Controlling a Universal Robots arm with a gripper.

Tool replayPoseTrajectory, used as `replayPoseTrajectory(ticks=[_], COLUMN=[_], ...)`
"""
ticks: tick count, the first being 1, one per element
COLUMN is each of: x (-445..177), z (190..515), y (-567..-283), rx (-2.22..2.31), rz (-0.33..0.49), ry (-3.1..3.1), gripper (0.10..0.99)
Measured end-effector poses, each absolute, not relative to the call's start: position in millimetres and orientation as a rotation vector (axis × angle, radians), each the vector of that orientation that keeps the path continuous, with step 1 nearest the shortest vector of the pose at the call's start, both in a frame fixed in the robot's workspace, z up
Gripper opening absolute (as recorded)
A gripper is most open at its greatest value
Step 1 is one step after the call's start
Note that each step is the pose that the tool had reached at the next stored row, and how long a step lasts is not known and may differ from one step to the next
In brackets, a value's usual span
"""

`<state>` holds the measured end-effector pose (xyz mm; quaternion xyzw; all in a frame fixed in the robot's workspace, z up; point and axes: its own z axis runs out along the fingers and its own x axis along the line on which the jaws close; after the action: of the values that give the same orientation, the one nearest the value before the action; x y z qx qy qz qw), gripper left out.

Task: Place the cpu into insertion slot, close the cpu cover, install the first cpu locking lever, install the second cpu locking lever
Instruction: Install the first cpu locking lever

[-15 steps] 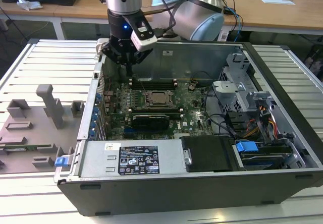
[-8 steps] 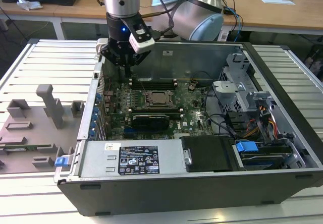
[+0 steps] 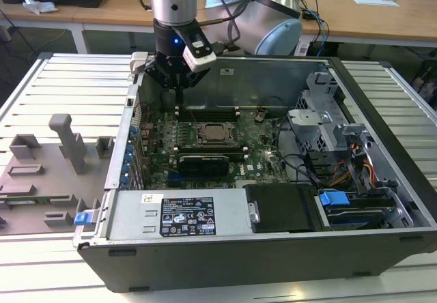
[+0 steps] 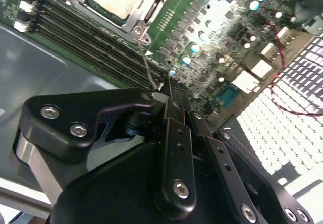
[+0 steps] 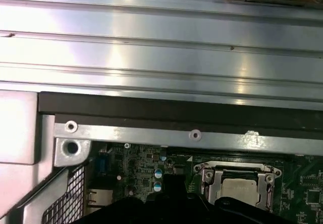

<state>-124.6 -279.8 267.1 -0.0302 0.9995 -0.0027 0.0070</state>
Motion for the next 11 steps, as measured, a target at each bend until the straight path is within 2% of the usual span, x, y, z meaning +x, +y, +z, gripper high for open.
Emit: replayPoseTrajectory(ticks=[11], x=[-103], z=[265], y=[-276], rx=[-0.095], rz=[-0.008], ry=[3.128], gripper=[0.106])
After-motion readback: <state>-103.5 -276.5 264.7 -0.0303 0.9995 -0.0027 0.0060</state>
